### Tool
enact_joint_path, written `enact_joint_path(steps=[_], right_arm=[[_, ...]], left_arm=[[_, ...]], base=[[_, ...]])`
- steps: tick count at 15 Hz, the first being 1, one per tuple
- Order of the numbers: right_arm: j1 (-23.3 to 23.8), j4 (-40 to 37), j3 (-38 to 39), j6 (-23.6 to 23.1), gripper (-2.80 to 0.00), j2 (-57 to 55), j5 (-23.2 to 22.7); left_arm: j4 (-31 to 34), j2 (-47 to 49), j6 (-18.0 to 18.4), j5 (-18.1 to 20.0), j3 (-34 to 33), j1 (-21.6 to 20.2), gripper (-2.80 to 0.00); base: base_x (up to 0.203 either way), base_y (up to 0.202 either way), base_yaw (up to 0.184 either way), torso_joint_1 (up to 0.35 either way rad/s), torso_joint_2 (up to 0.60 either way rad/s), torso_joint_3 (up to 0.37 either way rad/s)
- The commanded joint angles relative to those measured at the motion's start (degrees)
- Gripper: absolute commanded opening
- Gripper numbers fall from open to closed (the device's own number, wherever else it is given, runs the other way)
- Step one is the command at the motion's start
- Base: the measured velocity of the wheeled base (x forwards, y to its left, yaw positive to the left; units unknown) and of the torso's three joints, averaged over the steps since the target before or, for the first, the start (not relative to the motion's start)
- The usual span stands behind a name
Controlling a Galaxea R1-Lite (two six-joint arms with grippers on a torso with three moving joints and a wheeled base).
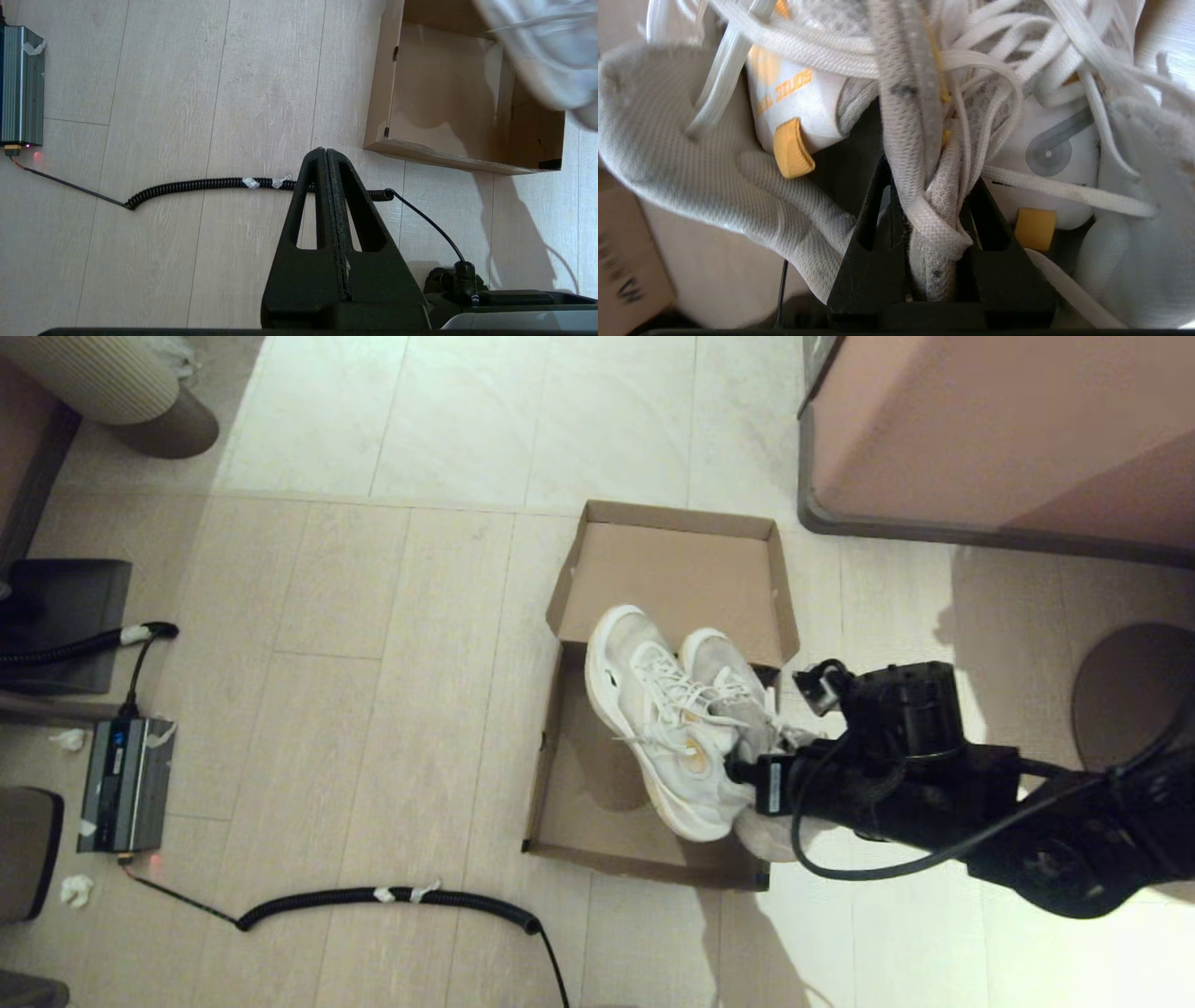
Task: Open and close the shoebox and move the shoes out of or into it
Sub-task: Put the shoes into the shoe box
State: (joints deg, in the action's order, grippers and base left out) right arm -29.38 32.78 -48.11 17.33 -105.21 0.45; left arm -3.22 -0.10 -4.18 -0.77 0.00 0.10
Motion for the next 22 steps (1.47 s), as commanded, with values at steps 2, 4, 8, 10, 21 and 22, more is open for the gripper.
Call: enact_joint_path(steps=[2,4,8,10,21,22], right_arm=[[-2.55,3.75,-2.62,0.35,-2.80,-9.18,1.40],[-2.76,4.18,-3.14,0.20,-2.80,-11.65,1.81],[-2.70,12.60,-3.35,-1.12,-2.80,-19.06,5.12],[-2.70,17.80,-3.36,-3.27,-2.80,-22.75,5.78],[-2.08,20.57,-1.63,-5.28,-2.80,-24.43,8.76],[-1.78,20.57,-1.53,-5.48,-2.80,-24.43,8.78]], left_arm=[[-0.03,-0.08,-0.04,-0.02,-1.05,-0.01,-2.80],[-0.03,-0.08,-0.04,-0.02,-1.05,-0.01,-2.80],[-0.03,0.00,-0.04,-0.02,-1.05,-0.01,-2.80],[-0.03,-0.01,-0.04,-0.02,-1.05,-0.01,-2.80],[-0.03,-0.08,-0.04,-0.02,-1.05,-0.01,-2.80],[-0.03,-0.08,-0.04,-0.02,-1.05,-0.01,-2.80]], base=[[0.000,0.000,0.000,0.000,0.00,0.000],[0.000,0.000,0.000,0.000,0.00,0.000],[0.000,0.000,0.000,0.000,0.00,0.000],[0.000,0.000,0.000,0.000,0.00,0.000],[0.000,0.000,0.000,0.000,0.00,0.000],[0.000,0.000,0.000,0.000,0.00,0.000]])
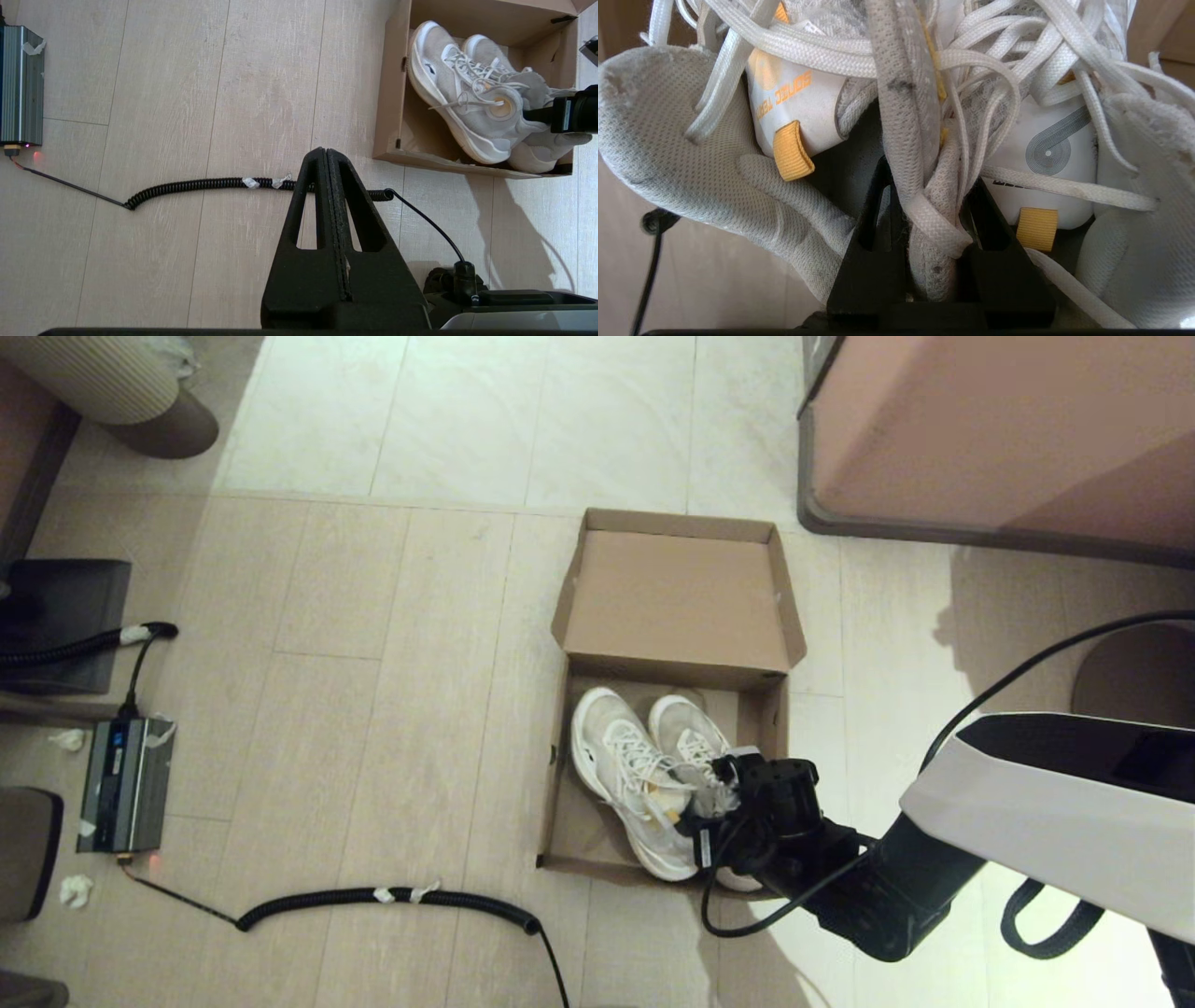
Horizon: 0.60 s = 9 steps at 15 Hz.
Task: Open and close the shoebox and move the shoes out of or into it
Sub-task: Put the shoes into the shoe box
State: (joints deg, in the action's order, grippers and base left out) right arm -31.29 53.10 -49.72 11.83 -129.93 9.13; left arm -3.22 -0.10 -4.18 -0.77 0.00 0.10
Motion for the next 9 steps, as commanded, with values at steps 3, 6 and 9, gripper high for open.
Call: enact_joint_path(steps=[3,6,9], right_arm=[[1.20,0.34,0.12,0.10,0.00,0.86,0.09],[1.20,0.37,0.52,0.22,0.00,2.85,0.06],[1.20,0.49,2.83,1.04,0.00,8.96,-0.05]], left_arm=[[-0.03,-0.04,-0.04,-0.02,-1.05,-0.01,-2.80],[-0.12,0.01,0.05,-0.11,-1.05,-0.01,-2.80],[-0.16,-0.08,-0.20,-0.02,-1.05,-0.01,-2.80]], base=[[0.000,0.000,0.000,0.000,0.00,0.000],[0.000,0.000,0.000,0.000,0.00,0.000],[0.000,0.000,0.000,0.000,0.00,0.000]])
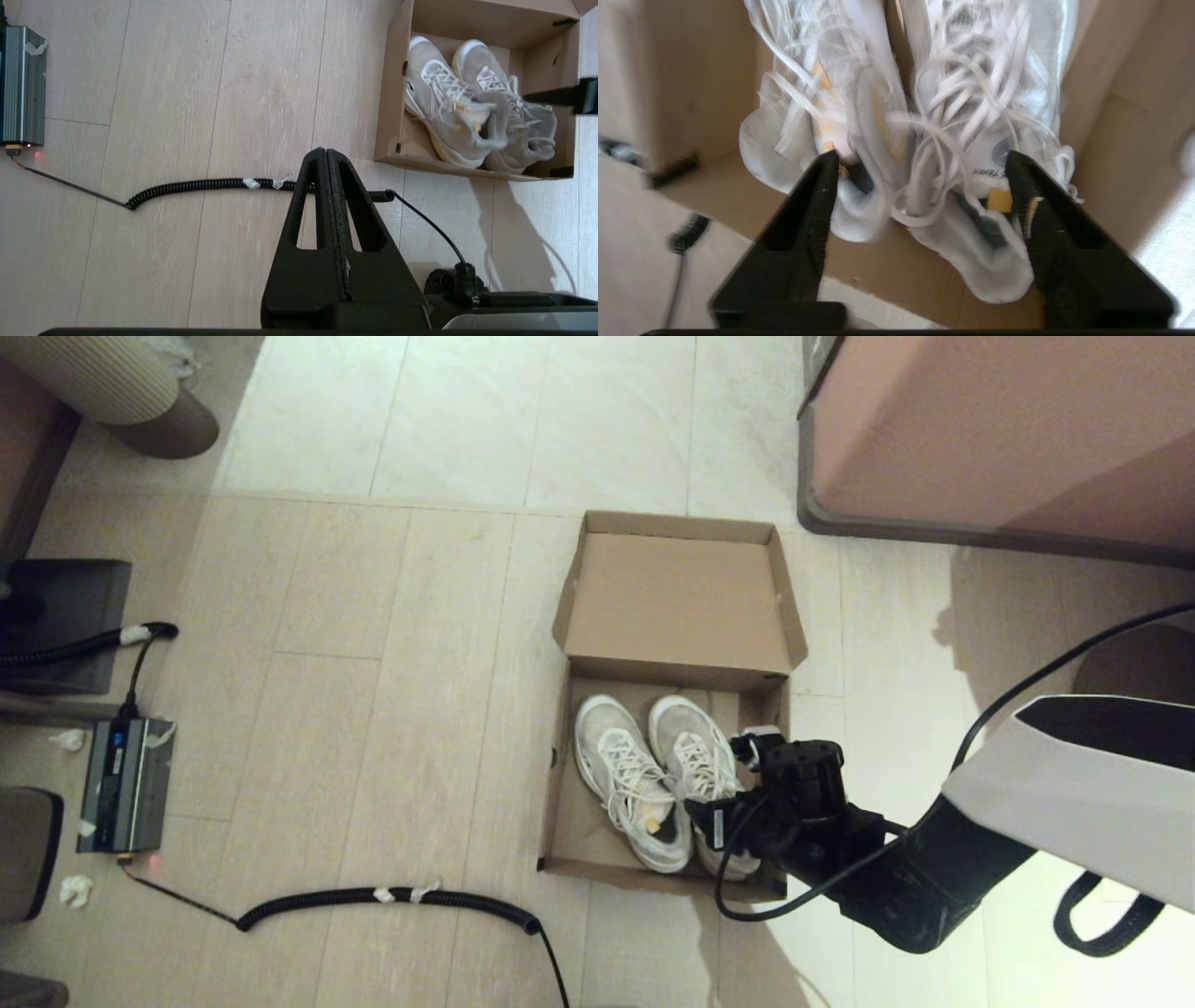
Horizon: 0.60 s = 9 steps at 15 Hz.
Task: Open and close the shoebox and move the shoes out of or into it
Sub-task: Put the shoes into the shoe box
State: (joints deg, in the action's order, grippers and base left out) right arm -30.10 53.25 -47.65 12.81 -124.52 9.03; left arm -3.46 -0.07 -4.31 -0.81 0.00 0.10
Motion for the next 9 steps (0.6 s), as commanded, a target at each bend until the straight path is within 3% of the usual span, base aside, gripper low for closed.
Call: enact_joint_path(steps=[1,3,5,7,9], right_arm=[[0.37,0.23,2.50,0.36,-2.80,7.77,-0.01],[2.49,-0.94,6.49,0.74,-2.80,15.55,-0.51],[8.53,-3.08,8.34,1.56,-2.80,20.17,-4.13],[14.98,-8.09,5.98,4.26,-2.80,21.21,-11.65],[19.46,-13.69,0.13,7.39,-2.80,21.28,-17.85]], left_arm=[[-0.86,-0.10,-0.09,-0.06,-0.42,-0.01,-2.80],[-0.86,0.82,-0.16,0.77,6.22,-0.01,-2.80],[0.49,7.45,-1.97,4.07,15.01,0.16,-2.80],[0.84,19.15,-10.27,8.92,22.37,1.82,-2.80],[0.70,32.30,-22.08,12.60,30.85,3.71,-2.80]], base=[[0.000,0.000,0.000,0.000,0.00,0.000],[0.000,0.000,0.000,0.000,0.00,0.000],[0.000,0.000,0.000,0.000,0.00,0.000],[0.000,0.000,0.000,0.000,0.00,0.000],[0.000,0.000,0.000,0.000,0.00,0.000]])
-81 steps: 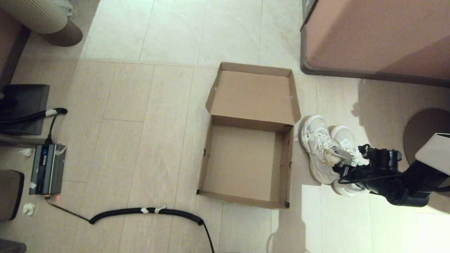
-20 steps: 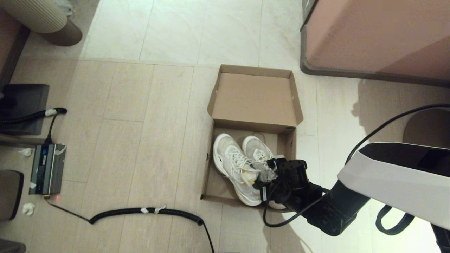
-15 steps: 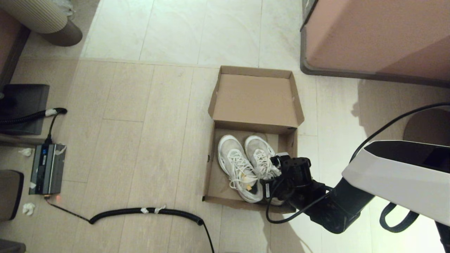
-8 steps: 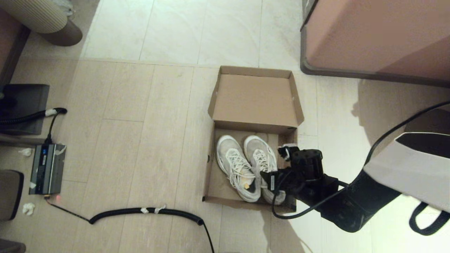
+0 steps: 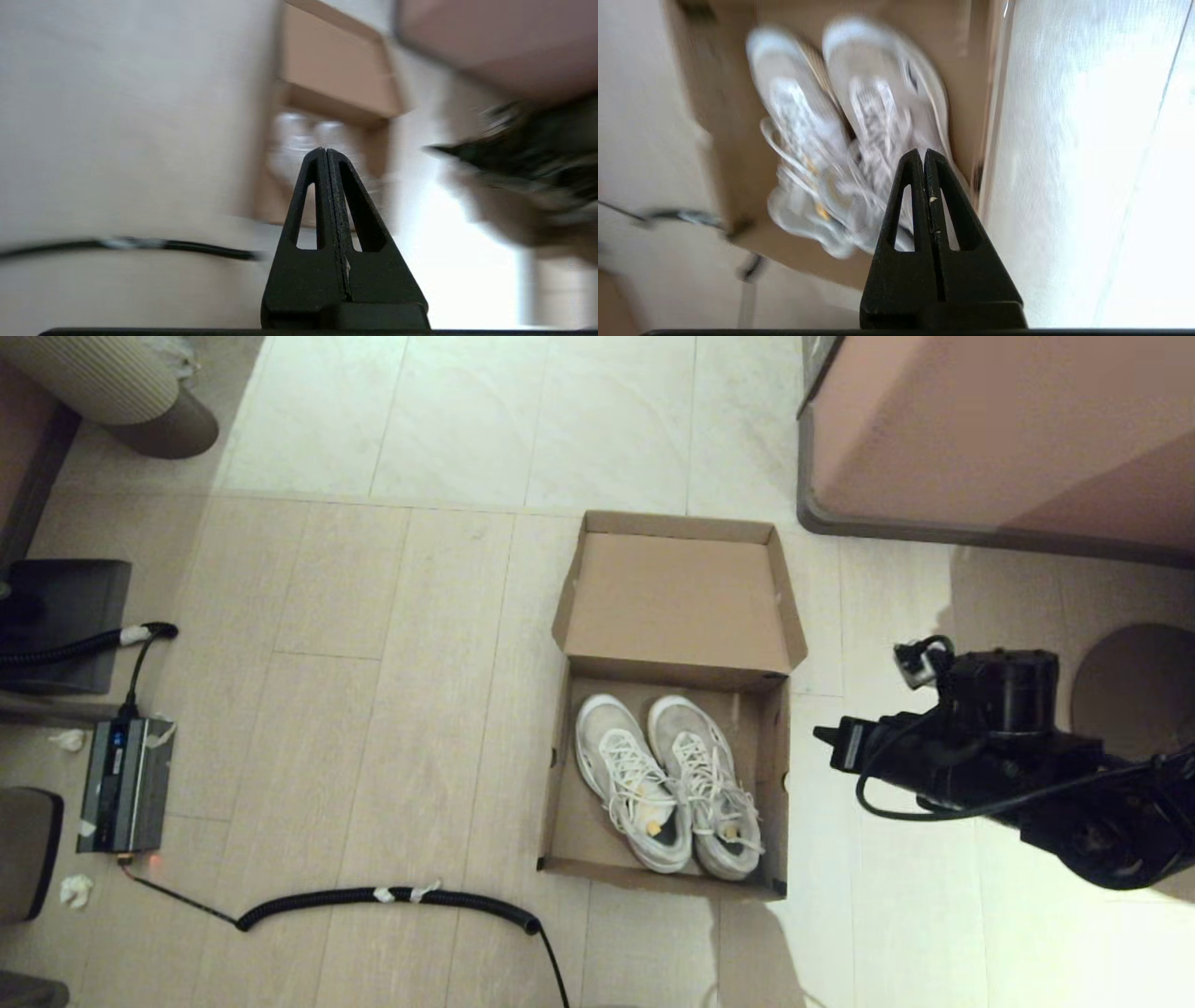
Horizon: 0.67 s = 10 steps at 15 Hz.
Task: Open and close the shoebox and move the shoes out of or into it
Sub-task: Put the shoes into the shoe box, then close the shoe box
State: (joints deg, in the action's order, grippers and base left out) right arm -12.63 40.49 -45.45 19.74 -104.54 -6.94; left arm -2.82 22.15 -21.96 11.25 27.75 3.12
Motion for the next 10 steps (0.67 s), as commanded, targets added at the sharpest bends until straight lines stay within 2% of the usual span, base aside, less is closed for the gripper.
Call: enact_joint_path(steps=[1,4,8,10], right_arm=[[4.11,-4.85,-5.35,1.58,-2.80,1.33,-4.61],[8.05,-16.27,-17.53,2.91,-2.80,-0.71,-15.46],[10.52,-19.24,-35.66,6.41,-2.80,-15.69,-18.70],[12.10,-20.18,-44.17,6.34,-2.80,-23.95,-19.09]], left_arm=[[-0.43,17.11,-9.19,2.06,7.05,1.24,-2.80],[-6.43,41.32,-18.69,8.78,17.42,0.93,-2.80],[-19.28,72.00,-24.97,21.16,30.92,-3.17,-2.80],[-24.65,84.80,-26.67,25.48,38.72,-4.51,-2.80]], base=[[0.000,0.000,0.000,0.000,0.00,0.000],[0.000,0.000,0.000,0.000,0.00,0.000],[0.000,0.000,0.000,0.000,0.00,0.000],[0.000,0.000,0.000,0.000,0.00,0.000]])
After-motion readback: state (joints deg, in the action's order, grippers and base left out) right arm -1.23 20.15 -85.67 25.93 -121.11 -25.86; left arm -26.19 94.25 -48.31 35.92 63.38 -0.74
